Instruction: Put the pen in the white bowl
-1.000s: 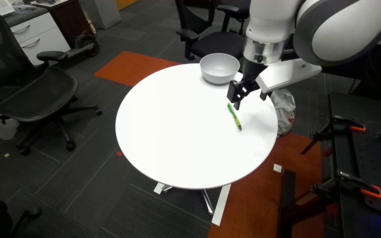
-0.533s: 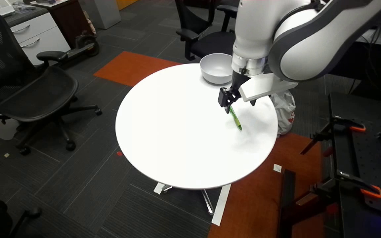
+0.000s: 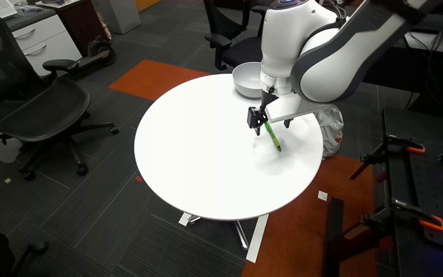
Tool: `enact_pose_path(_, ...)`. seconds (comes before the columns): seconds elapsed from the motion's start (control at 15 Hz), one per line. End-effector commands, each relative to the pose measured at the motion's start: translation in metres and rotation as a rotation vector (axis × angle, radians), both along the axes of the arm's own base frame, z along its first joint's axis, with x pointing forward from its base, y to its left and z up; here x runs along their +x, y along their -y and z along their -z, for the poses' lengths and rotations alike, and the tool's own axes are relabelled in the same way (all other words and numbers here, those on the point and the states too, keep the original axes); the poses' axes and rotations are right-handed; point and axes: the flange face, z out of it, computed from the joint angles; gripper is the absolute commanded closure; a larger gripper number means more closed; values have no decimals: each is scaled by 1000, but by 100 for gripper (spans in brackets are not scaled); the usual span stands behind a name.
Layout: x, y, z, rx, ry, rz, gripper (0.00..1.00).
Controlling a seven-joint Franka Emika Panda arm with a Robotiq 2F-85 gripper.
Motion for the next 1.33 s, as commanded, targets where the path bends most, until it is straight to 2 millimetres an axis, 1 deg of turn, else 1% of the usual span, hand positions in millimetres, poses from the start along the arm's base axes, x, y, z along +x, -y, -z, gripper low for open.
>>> enact_pose_path(0.0,5,1,9,-4,12,20,0)
enact_pose_path(0.2,4,2,15,-12,2,27,0)
enact_pose_path(0.27,3,3,17,-18,4,29,25)
enact_pose_path(0.33,4,4,18,-21,2,26,27)
enact_pose_path(0.4,4,5,19,-24,1,27,34)
enact_pose_path(0.47,4,5,20,-26,1,27,44)
enact_pose_path(0.6,5,5,21,-28,4,25,57)
enact_pose_path(0.93,10,4,19,-31,13,19,96)
enact_pose_path(1.0,11,5,19,-32,13,18,100)
enact_pose_path(1.07,13,4,16,-32,18,15,100)
enact_pose_path(1.13,14,4,10,-40,28,8,98)
enact_pose_path(1.27,20,6,-10,-53,75,-8,97)
